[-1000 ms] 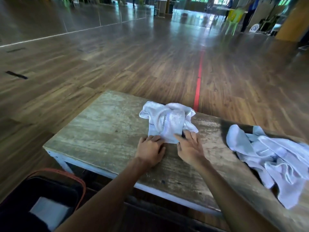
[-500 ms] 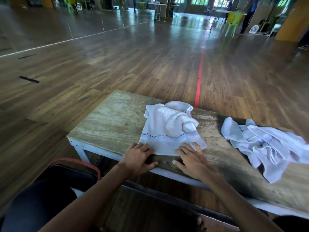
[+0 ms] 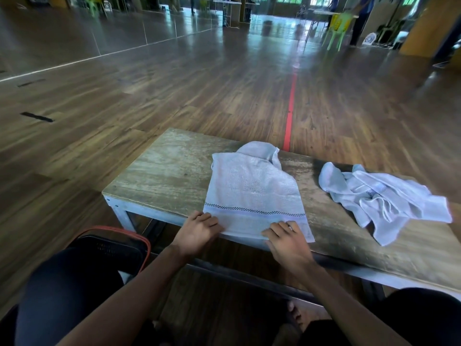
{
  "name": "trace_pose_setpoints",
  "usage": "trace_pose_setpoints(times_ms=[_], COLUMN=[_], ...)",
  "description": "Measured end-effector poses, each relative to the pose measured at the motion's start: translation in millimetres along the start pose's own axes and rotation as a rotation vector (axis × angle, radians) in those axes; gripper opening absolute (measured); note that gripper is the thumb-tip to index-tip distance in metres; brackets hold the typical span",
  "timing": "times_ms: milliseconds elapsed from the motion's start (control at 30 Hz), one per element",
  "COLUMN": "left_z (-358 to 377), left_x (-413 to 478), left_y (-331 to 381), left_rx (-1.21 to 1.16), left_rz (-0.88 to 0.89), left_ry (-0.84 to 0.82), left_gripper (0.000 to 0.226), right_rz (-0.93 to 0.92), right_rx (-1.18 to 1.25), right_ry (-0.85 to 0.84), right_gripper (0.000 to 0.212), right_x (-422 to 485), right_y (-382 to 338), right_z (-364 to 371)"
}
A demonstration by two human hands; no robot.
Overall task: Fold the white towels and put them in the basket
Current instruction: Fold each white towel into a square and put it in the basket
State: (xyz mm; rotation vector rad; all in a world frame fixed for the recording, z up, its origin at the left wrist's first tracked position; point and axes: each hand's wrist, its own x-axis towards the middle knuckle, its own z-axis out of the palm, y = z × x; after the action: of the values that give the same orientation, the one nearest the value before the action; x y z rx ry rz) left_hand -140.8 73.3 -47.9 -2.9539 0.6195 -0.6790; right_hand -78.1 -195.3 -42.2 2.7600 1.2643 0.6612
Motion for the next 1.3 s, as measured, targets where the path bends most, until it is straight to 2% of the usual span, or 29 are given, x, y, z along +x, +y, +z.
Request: trace_pose_setpoints(times_ms=[67, 167, 300, 367, 433, 500, 567, 633, 667, 800, 967, 1300], left_z=[-6.0, -16.8, -33.9, -42.3, -51.6, -64.3, -78.5, -95.4, -106.8, -162.7, -247.9, -399.8], left_x=[1.8, 5.8, 8.3, 8.5, 13.2, 20.3, 30.5, 46.5, 57.3, 116.7, 189.1, 256.1], left_y=[-3.0, -10.2, -14.0, -13.6, -15.0, -18.2, -24.0, -34.4, -39.8, -65.9, -95.2, -107.3], left_rx=[-0.036, -0.101, -0.117, -0.102, -0.083, -0.077, -0.064, -0.009, 0.017, -0.005, 0.015, -0.004], left_rz=[-0.02, -0.068, -0.134, -0.121, -0.101, -0.093, -0.088, -0.094, -0.11, -0.216, -0.283, -0.343], left_ry=[-0.013, -0.04, -0.078, -0.079, -0.079, -0.11, -0.172, -0.131, -0.108, -0.226, -0.116, 0.052], left_gripper=[0.019, 0.022, 0.032, 0.032, 0.034, 0.037, 0.029, 0.02, 0.02, 0.029, 0.023, 0.015], right_rz=[0.001, 0.057, 0.117, 0.145, 0.196, 0.223, 0.182, 0.146, 0.161, 0.236, 0.293, 0.31], right_rx=[-0.018, -0.036, 0.035, 0.117, 0.159, 0.187, 0.235, 0.226, 0.219, 0.175, 0.076, 0.136], right_ry=[-0.005, -0.104, -0.191, -0.261, -0.339, -0.348, -0.243, -0.176, -0.18, -0.243, -0.083, 0.04], right_gripper=[0.002, 0.023, 0.014, 0.017, 0.01, 0.009, 0.013, 0.014, 0.013, 0.013, 0.016, 0.011], right_x=[-3.5, -8.7, -14.7, -15.6, -14.2, -14.8, -12.9, -4.7, 4.3, 57.2, 122.1, 183.3], right_y=[6.2, 19.1, 37.4, 43.2, 46.9, 55.9, 69.0, 86.6, 97.8, 148.0, 189.6, 220.3], right_z=[-5.5, -12.3, -22.7, -30.6, -44.7, -54.1, -65.6, -82.2, -94.8, -155.0, -249.0, -403.8])
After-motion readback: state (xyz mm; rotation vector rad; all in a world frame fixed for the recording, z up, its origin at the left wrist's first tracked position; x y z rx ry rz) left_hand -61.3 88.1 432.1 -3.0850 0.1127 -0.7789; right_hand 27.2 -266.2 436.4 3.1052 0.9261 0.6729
